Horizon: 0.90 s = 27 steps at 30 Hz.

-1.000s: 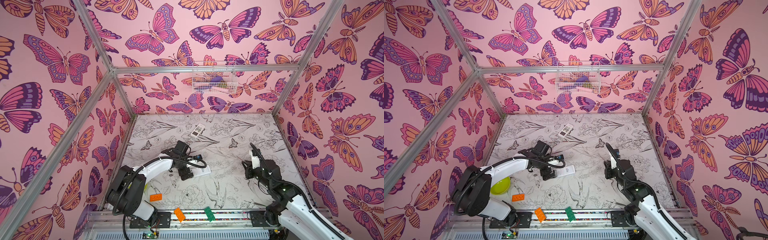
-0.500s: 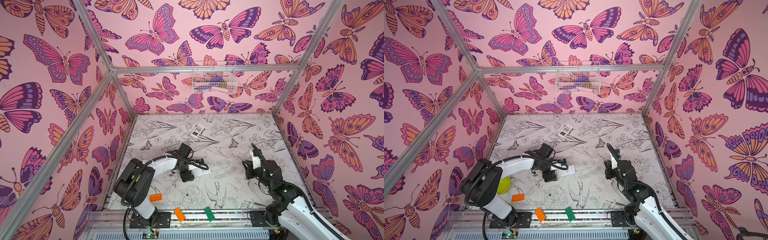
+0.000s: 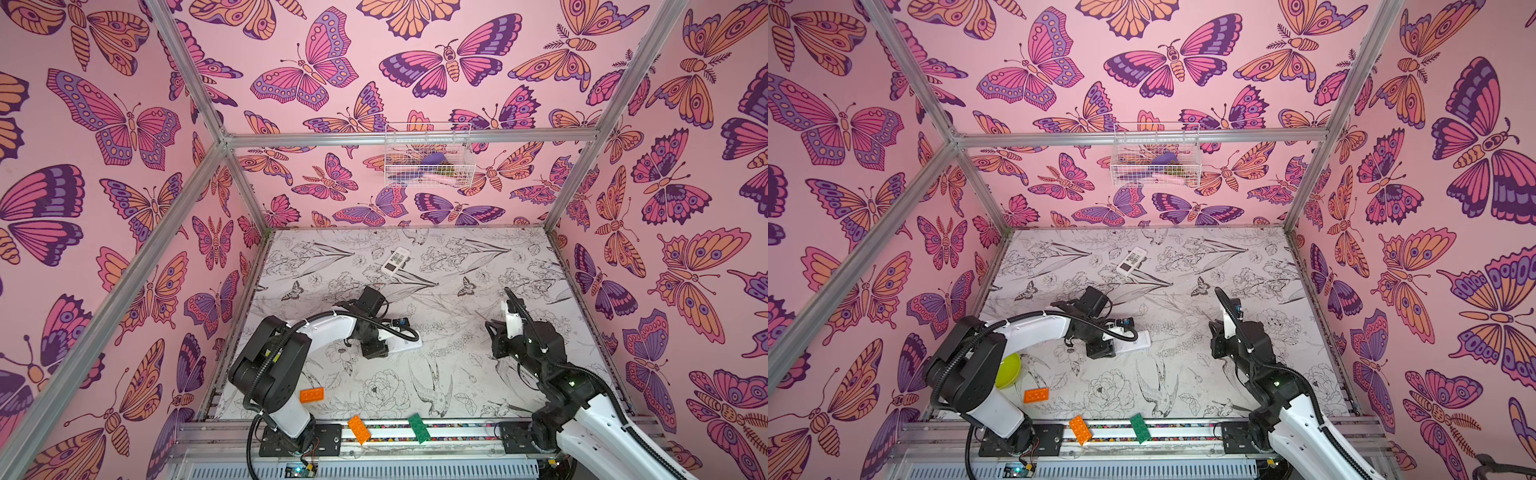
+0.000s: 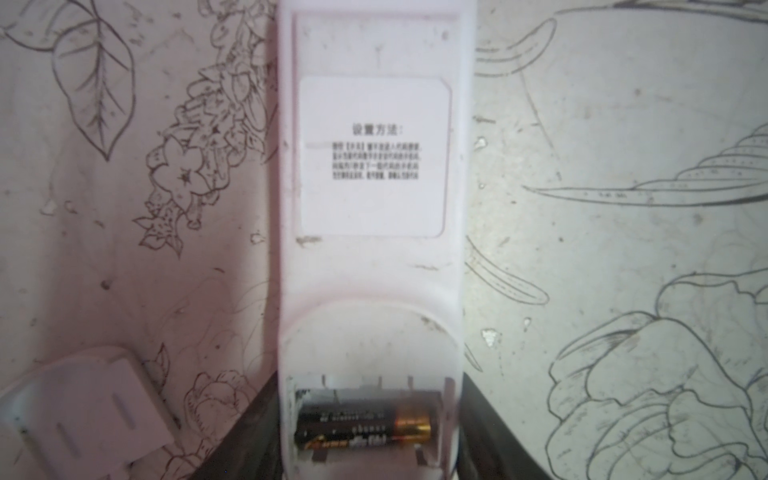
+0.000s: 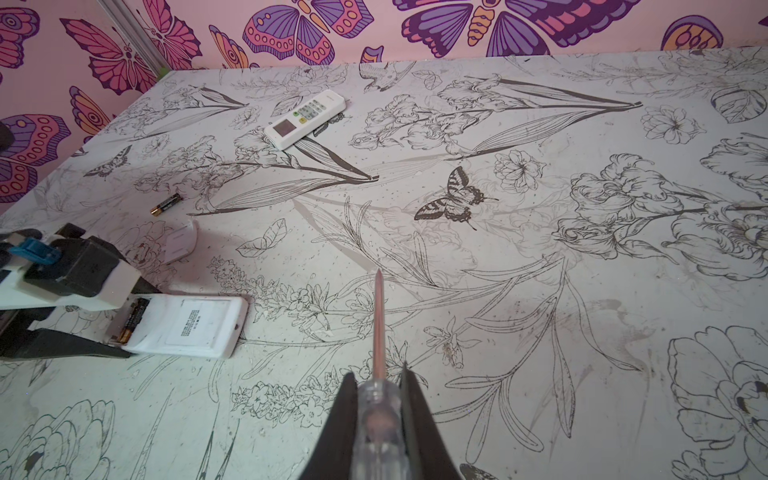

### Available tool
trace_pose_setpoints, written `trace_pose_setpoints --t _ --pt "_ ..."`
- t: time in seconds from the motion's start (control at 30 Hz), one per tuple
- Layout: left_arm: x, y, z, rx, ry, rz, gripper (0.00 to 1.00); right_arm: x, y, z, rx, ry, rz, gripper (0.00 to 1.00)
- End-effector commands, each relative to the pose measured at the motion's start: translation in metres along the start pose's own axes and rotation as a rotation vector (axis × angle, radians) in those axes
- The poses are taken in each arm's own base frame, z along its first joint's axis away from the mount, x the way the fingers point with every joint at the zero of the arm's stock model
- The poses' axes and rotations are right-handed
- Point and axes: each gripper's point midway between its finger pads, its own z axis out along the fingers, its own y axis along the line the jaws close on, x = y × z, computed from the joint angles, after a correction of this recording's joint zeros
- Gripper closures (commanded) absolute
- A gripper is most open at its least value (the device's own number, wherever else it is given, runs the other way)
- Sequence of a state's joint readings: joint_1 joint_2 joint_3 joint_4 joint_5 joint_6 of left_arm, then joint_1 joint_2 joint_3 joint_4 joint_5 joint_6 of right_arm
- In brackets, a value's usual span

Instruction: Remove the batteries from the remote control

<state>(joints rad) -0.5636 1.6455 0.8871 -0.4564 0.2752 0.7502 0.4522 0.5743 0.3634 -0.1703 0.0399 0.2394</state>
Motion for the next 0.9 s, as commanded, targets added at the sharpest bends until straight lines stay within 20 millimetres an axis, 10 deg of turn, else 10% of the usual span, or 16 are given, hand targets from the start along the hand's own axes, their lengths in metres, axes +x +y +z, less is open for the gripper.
trace_pose_setpoints --t 0.0,0.47,0.87 --pt "-0.022 -0.004 -0.003 0.039 -0.023 0.038 0.53 -0.01 0.0 -0.002 0.001 -0.031 0.022 1.0" --pt "-0.103 0.016 0.03 0.061 -0.088 0.214 0.51 -0.004 -0.015 0.004 0.055 0.013 0.162 1.0" --pt "-0.102 0.003 0.066 0.124 -0.116 0.162 0.39 0.01 -0.01 0.016 -0.05 0.187 0.342 1.0"
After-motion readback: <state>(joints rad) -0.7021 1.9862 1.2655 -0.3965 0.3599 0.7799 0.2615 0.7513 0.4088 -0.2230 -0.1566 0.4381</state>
